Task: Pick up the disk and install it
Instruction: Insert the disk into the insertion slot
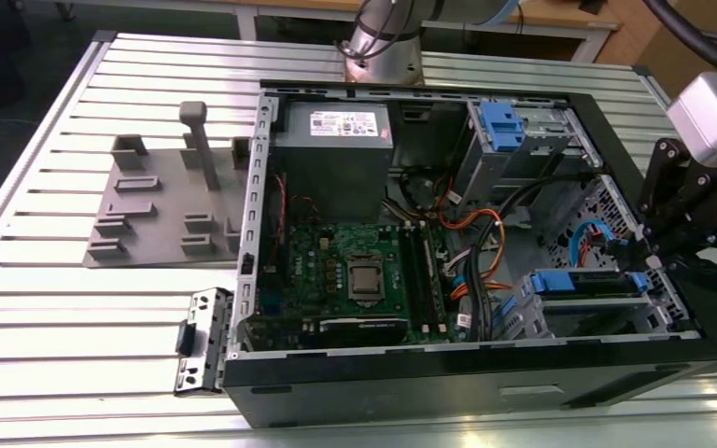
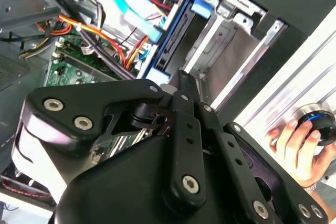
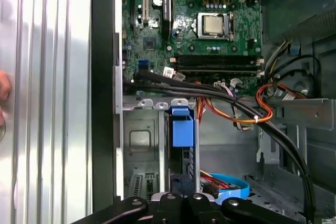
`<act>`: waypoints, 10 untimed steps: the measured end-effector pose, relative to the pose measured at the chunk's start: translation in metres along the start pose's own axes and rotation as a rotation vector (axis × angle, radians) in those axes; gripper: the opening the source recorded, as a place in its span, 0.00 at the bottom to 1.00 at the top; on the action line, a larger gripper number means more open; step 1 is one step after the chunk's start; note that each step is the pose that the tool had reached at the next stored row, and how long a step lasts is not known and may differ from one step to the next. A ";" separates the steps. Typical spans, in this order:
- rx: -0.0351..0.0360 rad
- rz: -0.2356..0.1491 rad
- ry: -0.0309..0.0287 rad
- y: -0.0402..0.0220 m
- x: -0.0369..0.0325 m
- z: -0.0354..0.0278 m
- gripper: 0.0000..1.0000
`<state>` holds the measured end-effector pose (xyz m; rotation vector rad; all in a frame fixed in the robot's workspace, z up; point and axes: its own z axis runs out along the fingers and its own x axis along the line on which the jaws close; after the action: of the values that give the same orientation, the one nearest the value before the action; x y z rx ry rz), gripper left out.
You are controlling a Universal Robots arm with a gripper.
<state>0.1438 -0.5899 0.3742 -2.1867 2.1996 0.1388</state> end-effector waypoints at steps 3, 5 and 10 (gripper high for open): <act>0.0000 0.000 0.0006 -0.0067 -0.0001 0.0040 0.10; 0.0000 0.000 0.0013 -0.0124 -0.0005 0.0052 0.10; 0.0000 0.000 0.0013 -0.0219 -0.0019 0.0060 0.10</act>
<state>0.1655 -0.5876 0.3676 -2.1874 2.2002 0.1374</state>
